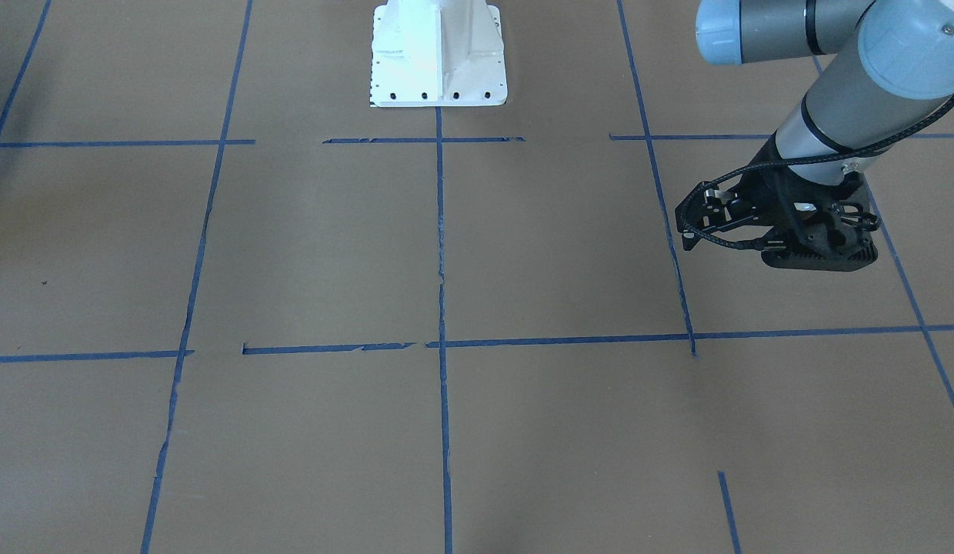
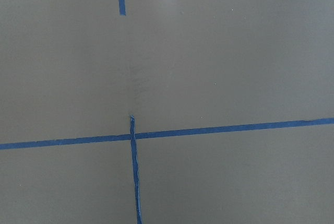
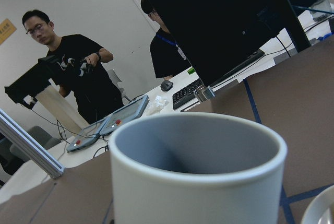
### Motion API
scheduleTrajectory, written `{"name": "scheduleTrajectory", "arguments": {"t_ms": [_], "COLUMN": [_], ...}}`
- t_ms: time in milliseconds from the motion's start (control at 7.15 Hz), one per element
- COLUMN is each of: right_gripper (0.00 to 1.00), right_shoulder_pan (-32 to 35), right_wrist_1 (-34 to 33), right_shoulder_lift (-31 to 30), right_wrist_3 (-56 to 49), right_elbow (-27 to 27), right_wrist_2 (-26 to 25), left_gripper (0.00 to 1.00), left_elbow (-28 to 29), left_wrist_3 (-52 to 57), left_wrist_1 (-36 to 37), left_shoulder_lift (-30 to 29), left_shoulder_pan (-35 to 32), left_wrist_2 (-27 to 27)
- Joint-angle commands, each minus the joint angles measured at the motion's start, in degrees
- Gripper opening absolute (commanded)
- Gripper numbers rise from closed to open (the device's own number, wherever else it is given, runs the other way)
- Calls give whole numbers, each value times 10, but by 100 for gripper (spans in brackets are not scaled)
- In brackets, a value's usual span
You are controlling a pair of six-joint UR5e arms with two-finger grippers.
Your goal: Left arm hands cup to right arm to dump lemon
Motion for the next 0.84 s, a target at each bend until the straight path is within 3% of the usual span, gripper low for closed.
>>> {"name": "scheduleTrajectory", "arguments": {"t_ms": [0, 419, 699], "right_gripper": [71, 66, 65], "right_shoulder_pan": [-1, -1, -2], "right_wrist_1": [-45, -173, -313], "right_shoulder_lift": [4, 2, 2], "right_wrist_3": [-177, -178, -178], "right_elbow": [15, 117, 229], "right_wrist_2": [-1, 0, -3], "left_gripper": [100, 100, 100], "left_elbow": [-2, -4, -4], "left_wrist_3": [0, 0, 0], "left_wrist_1": [1, 1, 1], "left_shoulder_lift": [1, 2, 2], "left_shoulder_pan": [0, 0, 0], "left_wrist_2": [0, 0, -1]}}
